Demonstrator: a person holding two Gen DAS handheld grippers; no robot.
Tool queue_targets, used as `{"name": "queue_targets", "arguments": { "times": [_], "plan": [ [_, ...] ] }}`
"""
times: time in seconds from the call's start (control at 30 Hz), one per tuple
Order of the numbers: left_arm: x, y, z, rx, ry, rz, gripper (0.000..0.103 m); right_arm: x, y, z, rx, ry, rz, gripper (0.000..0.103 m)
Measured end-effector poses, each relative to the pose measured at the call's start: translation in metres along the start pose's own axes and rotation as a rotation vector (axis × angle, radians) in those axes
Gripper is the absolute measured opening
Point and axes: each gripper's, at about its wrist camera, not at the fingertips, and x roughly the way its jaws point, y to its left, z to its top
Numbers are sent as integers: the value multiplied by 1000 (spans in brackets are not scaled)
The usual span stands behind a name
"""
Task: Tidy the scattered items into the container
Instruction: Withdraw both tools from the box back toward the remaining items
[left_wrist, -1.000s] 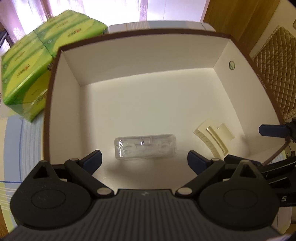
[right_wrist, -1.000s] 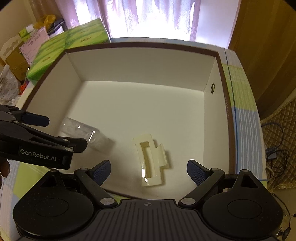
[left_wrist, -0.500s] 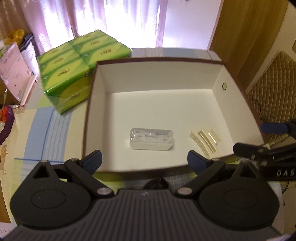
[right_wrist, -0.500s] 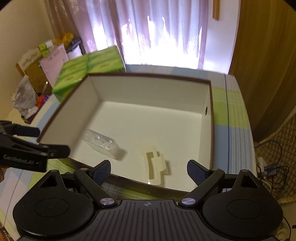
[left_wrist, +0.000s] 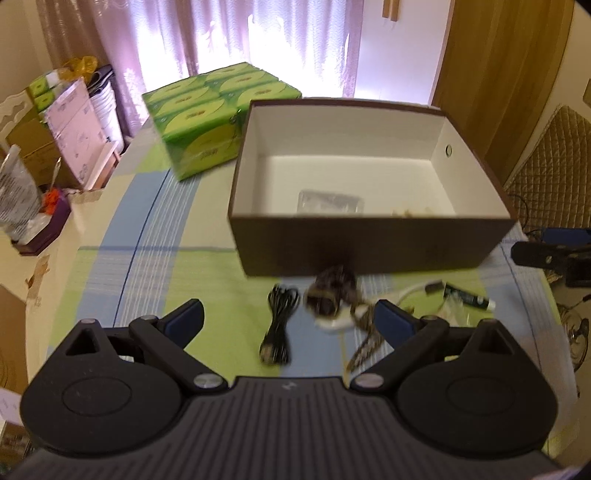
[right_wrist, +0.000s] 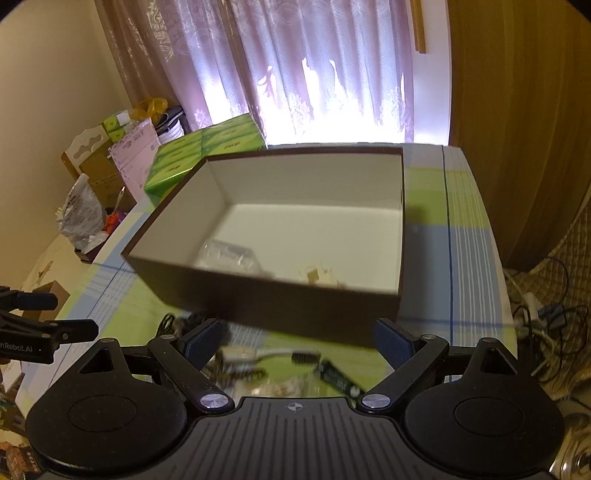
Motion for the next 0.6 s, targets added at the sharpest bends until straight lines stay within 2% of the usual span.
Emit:
{"name": "queue_targets", "arguments": {
  "times": [0.23, 0.4, 0.53, 0.6],
  "plan": [
    [-18, -9, -38, 16, 0, 13, 96, -23, 10, -31, -63, 2, 25, 95],
    [-19, -15, -60, 32, 18, -13, 94, -26, 12, -51, -86, 30, 41, 95],
    [-11, -19, -75, 94, 46, -54, 91, -23, 13, -69, -82, 63, 43, 95],
    [-5, -20, -83, 135, 59, -53, 86, -19, 12, -76, -75, 85, 43, 95]
  ]
}}
